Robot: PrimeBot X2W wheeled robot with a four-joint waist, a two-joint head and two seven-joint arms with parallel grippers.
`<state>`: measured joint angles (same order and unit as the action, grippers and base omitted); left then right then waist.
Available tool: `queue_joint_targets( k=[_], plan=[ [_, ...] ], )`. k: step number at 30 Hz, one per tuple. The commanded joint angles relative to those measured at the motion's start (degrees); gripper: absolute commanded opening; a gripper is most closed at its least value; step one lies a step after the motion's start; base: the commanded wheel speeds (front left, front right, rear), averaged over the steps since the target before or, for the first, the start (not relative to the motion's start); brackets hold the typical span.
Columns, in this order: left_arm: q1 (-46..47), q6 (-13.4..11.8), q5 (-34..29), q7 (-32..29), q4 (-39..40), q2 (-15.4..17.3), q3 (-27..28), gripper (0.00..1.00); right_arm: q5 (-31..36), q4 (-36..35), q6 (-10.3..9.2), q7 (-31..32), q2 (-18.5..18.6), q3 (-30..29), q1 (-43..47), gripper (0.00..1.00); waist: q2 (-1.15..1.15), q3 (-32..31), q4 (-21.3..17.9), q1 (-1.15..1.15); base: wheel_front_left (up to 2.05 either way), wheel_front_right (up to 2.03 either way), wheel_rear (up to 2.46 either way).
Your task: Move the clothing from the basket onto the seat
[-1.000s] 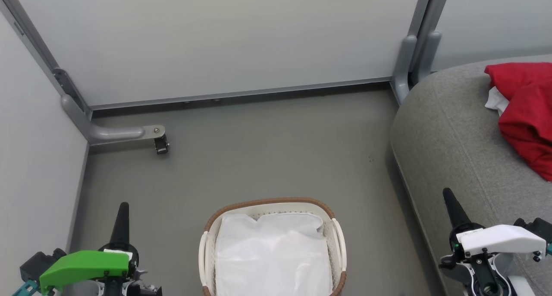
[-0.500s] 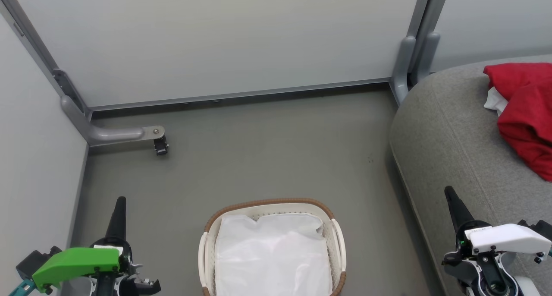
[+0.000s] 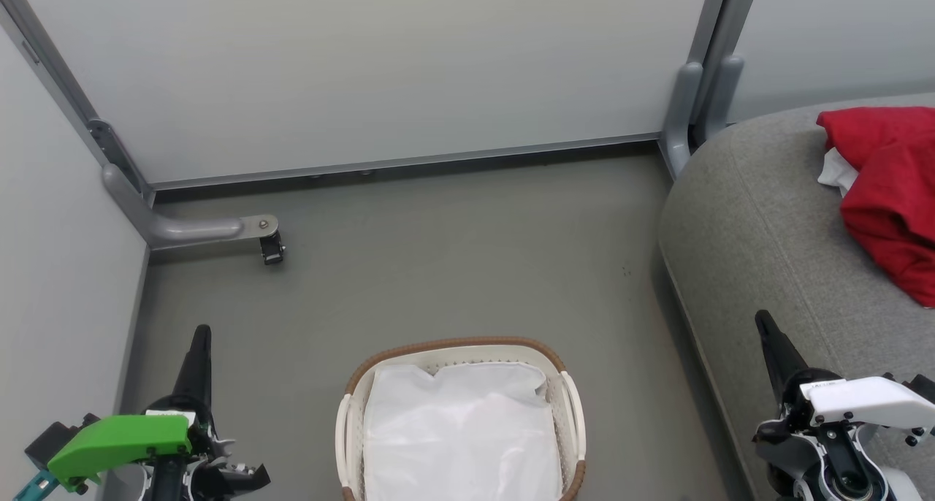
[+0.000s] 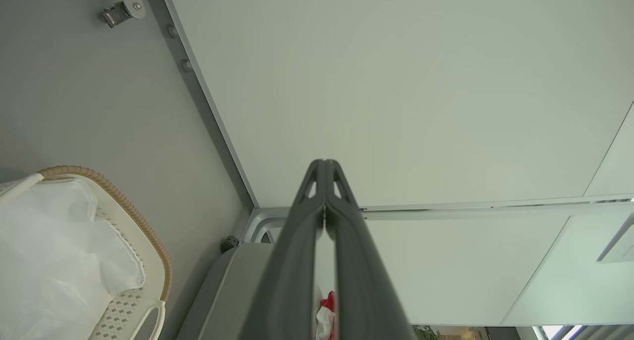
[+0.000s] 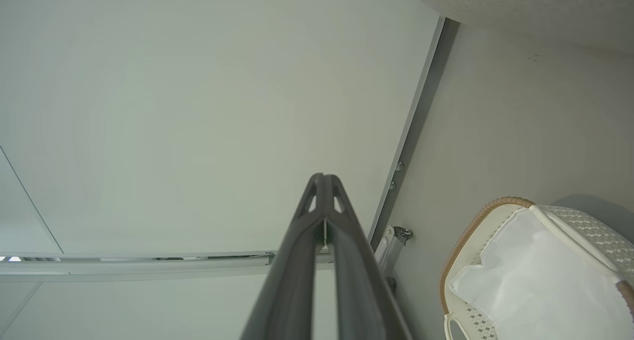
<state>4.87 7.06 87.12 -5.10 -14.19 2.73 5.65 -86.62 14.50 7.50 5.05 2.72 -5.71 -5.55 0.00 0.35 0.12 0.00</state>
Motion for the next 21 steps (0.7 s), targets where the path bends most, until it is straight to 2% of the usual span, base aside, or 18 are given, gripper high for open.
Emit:
queue_joint_targets(
  k=[1, 14, 21],
  plan=[
    [1.4, 0.3, 1.3, -0.4, 0.3, 0.3, 0.4, 0.00, -1.2, -0.4, -0.01, 0.4, 0.4, -0.3, -0.8, 0.00, 0.00, 0.0, 0.0, 0.00, 0.00, 0.00, 0.00],
    [1.9, 0.6, 5.5, -1.7, 0.2, 0.3, 1.1, 0.00, -6.2, -0.6, -0.02, 1.7, 0.4, -0.9, -0.9, 0.00, 0.00, -0.2, -0.1, 0.00, 0.00, 0.00, 0.00],
    [1.7, 0.6, 5.4, -1.7, 0.2, 0.3, 1.1, 0.00, -5.9, -0.6, -0.02, 1.6, 0.4, -0.9, -0.9, 0.00, 0.00, -0.2, -0.1, 0.00, 0.00, 0.00, 0.00]
  ],
)
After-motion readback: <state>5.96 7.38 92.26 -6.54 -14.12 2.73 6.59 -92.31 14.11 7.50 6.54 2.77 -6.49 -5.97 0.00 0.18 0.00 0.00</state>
